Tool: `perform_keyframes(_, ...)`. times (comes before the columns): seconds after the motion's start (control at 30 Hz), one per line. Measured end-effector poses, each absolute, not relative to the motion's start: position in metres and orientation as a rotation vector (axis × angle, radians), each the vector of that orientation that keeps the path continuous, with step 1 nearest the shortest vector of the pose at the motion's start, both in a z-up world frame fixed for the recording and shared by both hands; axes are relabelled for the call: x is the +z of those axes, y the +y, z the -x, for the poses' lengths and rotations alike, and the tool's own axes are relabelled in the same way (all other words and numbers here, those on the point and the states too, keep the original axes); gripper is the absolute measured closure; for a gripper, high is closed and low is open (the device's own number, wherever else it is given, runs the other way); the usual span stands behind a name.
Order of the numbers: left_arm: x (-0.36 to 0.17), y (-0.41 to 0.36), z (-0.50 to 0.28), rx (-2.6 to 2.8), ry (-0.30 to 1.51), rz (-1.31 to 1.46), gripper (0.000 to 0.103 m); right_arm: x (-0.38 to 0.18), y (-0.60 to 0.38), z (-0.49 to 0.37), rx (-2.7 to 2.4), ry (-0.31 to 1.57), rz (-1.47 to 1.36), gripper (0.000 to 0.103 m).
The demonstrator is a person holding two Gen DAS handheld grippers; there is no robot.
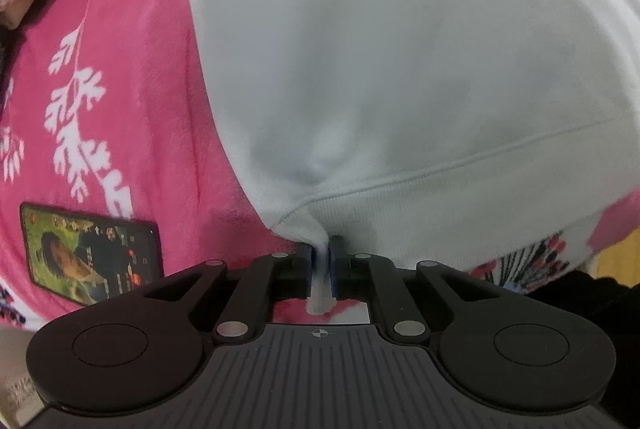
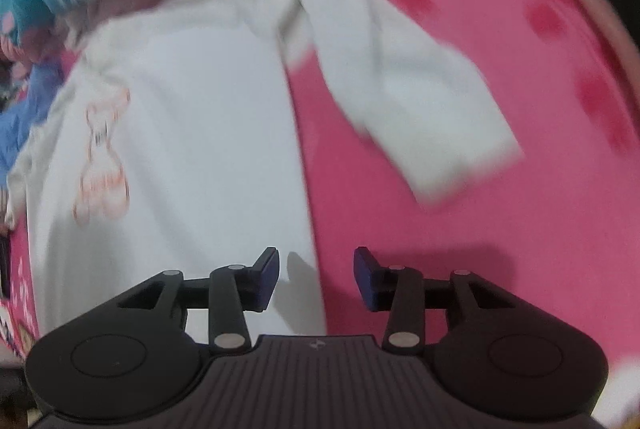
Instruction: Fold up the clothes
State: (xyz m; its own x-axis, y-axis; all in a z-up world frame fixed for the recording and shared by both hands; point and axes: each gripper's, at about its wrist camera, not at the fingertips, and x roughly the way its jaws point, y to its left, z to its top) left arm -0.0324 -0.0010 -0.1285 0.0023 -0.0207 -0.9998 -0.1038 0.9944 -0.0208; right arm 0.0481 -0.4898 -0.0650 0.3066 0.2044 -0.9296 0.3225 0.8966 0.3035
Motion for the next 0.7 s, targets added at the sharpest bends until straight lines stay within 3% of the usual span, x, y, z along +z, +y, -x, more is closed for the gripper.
perform_keyframes(0.33,-0.133,-0.001,0.031,0.171,1.594,0.118,0.095,-0.102,-0.497,-0.151,-0.049,1.152,-0.461,0.059)
perform_keyframes(0.43,-0.135,0.0,0.032,0.198,1.6,0.131,0.095,-0.107,-0.487,-0.163,-0.033,1.139,-0.381,0.072)
perform_keyframes(0.47,-0.135,0.0,0.032,0.204,1.602,0.129,0.095,-0.106,-0.483,-0.164,-0.026,1.132,-0.342,0.092)
perform_keyframes(0.5,-0.135,0.0,0.032,0.21,1.603,0.126,0.095,-0.103,-0.481,-0.165,-0.024,1.123,-0.309,0.099)
perform_keyframes(0.7,-0.138,0.001,0.034,0.225,1.616,0.111,0.095,-0.091,-0.503,-0.164,-0.135,1.029,-0.241,0.101)
